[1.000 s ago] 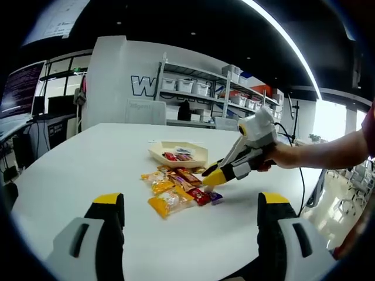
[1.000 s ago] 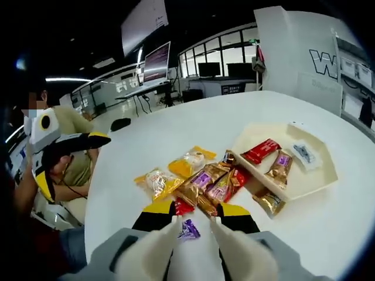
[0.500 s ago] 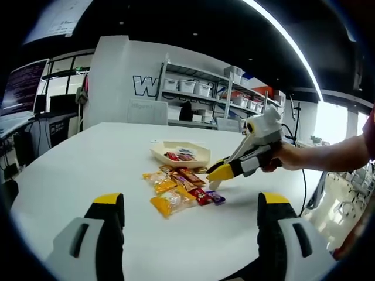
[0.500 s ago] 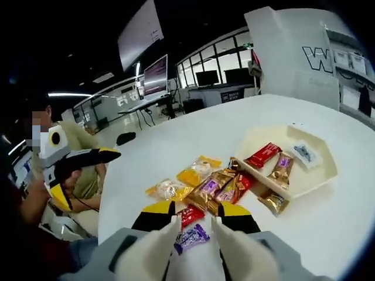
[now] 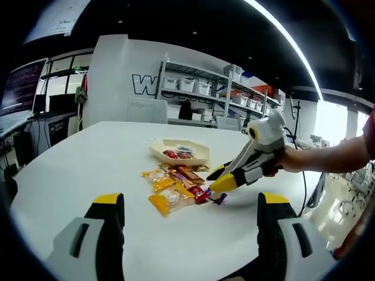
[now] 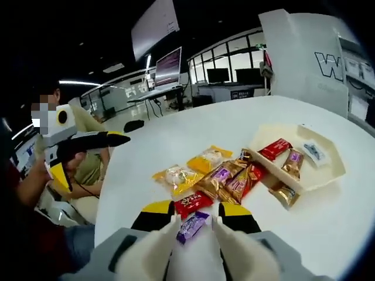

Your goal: Place the target food into the container with the food tongs after gripping and lifting it, then release it inside without dropping or visibly crushing the food.

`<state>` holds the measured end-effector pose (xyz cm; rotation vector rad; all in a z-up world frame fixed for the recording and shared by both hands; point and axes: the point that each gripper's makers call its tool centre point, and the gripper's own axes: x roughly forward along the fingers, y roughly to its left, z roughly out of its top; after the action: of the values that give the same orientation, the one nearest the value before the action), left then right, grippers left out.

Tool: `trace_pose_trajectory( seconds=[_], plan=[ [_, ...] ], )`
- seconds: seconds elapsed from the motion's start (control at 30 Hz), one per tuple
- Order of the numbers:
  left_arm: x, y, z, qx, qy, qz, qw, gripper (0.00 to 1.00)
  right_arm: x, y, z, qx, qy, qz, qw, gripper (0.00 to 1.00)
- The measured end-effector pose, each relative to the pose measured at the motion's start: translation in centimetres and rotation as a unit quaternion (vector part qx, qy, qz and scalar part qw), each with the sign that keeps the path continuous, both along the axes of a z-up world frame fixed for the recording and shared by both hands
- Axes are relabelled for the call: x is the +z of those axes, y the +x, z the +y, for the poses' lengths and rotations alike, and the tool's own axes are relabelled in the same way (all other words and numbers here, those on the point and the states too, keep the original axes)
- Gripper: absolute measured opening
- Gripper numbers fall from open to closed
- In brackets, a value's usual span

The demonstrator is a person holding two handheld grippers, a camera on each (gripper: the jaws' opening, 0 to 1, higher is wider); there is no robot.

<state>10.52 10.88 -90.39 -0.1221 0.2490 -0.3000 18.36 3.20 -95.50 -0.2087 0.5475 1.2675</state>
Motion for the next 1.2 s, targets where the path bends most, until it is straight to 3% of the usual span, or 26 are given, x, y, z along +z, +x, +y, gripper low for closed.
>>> trace_pose_trajectory(
  seconds=[0.1,0.23,0.33,0.47,0.6,0.67,0.93,1.03,1.2],
  plan=[
    [-0.1,0.1,-0.2,-0.002,0.003,0.002,1.0,0.92,0.4,-0.5,0.3,-0.011,0.022,0.034,0.9991,0.25],
    [-0.2,0.1,-0.4,-0.006,0.005,0.003,1.0,0.92,-0.1,-0.1,-0.6,-0.019,0.011,0.006,0.9997,0.25],
    [-0.4,0.0,-0.3,-0.004,0.004,0.006,1.0,0.92,0.1,-0.4,-0.9,-0.02,0.019,0.015,0.9995,0.25],
    [-0.3,0.0,-0.2,-0.002,-0.004,0.004,1.0,0.92,-0.1,-1.3,-1.1,0.005,-0.001,-0.03,0.9995,0.26],
    [-0.4,0.0,-0.6,-0.008,-0.002,0.005,1.0,0.91,-0.3,-2.1,-0.8,0.038,-0.026,-0.103,0.9936,0.24],
    [-0.4,0.0,-0.9,-0.011,0.001,0.006,0.9999,0.91,-0.4,-1.8,-1.0,0.014,-0.034,-0.072,0.9967,0.22],
    [0.0,0.0,-0.9,-0.011,0.002,0.002,0.9999,0.91,-0.4,-1.2,-0.9,-0.013,-0.045,-0.075,0.9961,0.18],
    [-0.1,-0.1,-0.9,-0.011,0.002,0.002,0.9999,0.91,1.0,-1.7,-0.2,-0.03,0.013,-0.026,0.9991,0.18],
    [-0.2,-0.2,-1.0,-0.013,0.006,0.005,0.9999,0.91,1.6,-1.0,-0.6,-0.037,0.021,-0.037,0.9984,0.19]
  ],
)
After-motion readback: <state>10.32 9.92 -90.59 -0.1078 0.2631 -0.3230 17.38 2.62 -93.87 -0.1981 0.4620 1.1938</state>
